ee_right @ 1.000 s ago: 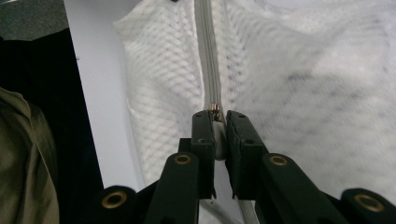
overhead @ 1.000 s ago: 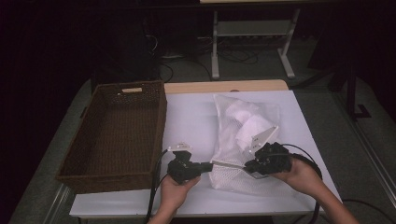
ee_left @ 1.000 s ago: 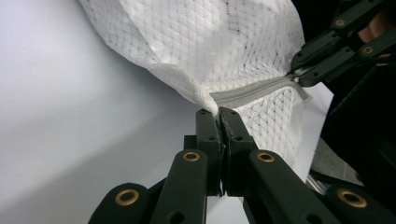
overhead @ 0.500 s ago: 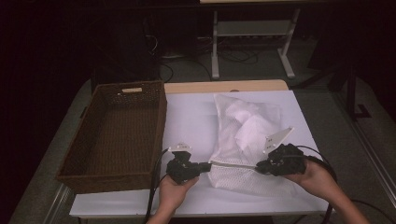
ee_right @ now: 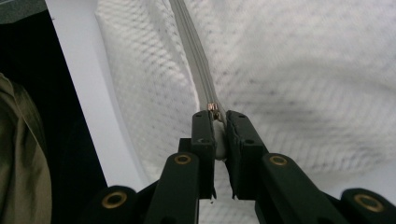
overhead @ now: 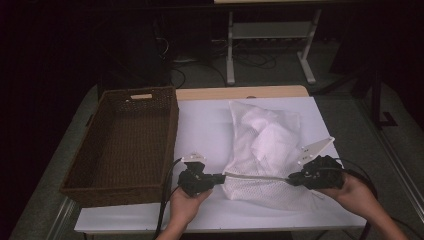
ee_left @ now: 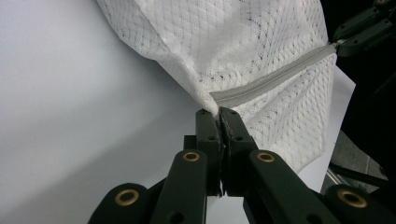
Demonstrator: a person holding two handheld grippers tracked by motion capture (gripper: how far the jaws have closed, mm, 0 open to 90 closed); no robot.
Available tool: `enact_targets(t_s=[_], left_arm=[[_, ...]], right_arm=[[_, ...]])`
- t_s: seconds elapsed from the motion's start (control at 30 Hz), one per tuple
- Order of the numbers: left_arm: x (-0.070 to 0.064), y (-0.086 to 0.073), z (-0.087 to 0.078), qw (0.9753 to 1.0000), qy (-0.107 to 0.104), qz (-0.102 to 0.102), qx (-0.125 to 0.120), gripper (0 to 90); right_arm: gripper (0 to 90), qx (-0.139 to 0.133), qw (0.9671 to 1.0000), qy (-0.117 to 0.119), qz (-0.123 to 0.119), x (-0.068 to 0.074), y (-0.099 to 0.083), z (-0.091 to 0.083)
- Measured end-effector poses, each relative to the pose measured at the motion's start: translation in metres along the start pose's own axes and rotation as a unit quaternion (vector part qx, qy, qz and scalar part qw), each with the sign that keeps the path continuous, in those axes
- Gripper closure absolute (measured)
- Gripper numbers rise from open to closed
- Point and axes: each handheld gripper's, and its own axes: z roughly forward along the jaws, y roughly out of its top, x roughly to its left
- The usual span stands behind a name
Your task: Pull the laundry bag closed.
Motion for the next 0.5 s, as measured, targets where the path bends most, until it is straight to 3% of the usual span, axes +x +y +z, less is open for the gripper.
enact_targets(t_s=[0.5], left_arm=[[0.0, 0.0, -0.001, 0.9998, 0.013, 0.011, 0.008, 87.8]], right_arm=[[81.5, -0.005, 0.9997, -0.006, 0.024, -0.012, -0.024, -0.006]])
